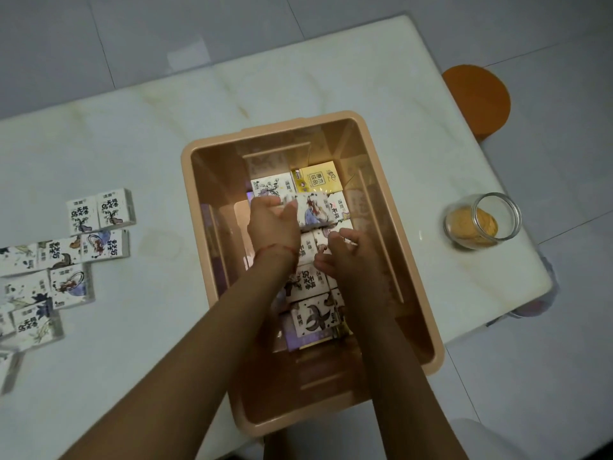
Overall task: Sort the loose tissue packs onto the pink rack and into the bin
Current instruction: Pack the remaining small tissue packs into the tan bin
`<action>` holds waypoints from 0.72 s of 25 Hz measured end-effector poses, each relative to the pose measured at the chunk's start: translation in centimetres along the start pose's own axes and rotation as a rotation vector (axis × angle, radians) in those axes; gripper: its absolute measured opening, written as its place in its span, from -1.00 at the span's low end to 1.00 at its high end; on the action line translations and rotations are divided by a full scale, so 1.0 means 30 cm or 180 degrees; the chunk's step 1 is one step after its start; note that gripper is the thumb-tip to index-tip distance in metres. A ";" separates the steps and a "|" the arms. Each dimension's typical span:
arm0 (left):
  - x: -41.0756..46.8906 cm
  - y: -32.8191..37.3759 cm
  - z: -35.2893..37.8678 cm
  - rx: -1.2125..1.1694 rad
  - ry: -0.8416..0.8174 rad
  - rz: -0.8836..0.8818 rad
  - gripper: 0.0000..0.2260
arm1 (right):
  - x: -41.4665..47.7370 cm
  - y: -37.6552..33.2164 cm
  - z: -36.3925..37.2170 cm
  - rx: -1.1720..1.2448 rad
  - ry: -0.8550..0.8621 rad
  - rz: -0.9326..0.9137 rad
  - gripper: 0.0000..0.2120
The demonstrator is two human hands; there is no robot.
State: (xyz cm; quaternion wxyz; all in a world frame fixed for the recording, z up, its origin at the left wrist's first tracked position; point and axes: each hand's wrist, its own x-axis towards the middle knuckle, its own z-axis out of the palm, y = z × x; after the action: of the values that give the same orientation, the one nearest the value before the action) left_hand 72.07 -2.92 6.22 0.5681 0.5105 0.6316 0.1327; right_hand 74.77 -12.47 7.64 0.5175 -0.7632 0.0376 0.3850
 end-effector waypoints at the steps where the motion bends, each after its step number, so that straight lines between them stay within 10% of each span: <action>1: 0.029 0.031 0.024 0.0076 0.0075 0.0095 -0.85 | 0.013 0.003 0.008 -0.0092 -0.0048 -0.0031 -0.80; 10: 0.080 0.059 0.100 0.0909 -0.0148 0.0706 -0.69 | 0.022 0.020 0.001 -0.0369 -0.0112 -0.0035 -0.83; 18: -0.050 0.140 -0.372 -0.0848 -0.0035 0.1118 -0.76 | -0.073 -0.151 0.126 -0.0422 -0.0416 -0.0449 -0.84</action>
State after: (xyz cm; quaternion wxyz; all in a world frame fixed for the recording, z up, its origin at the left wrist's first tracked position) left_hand 64.37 2.36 13.81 0.6022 0.5339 0.5067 0.3092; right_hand 73.22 -8.03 11.84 0.4931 -0.7698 -0.0756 0.3983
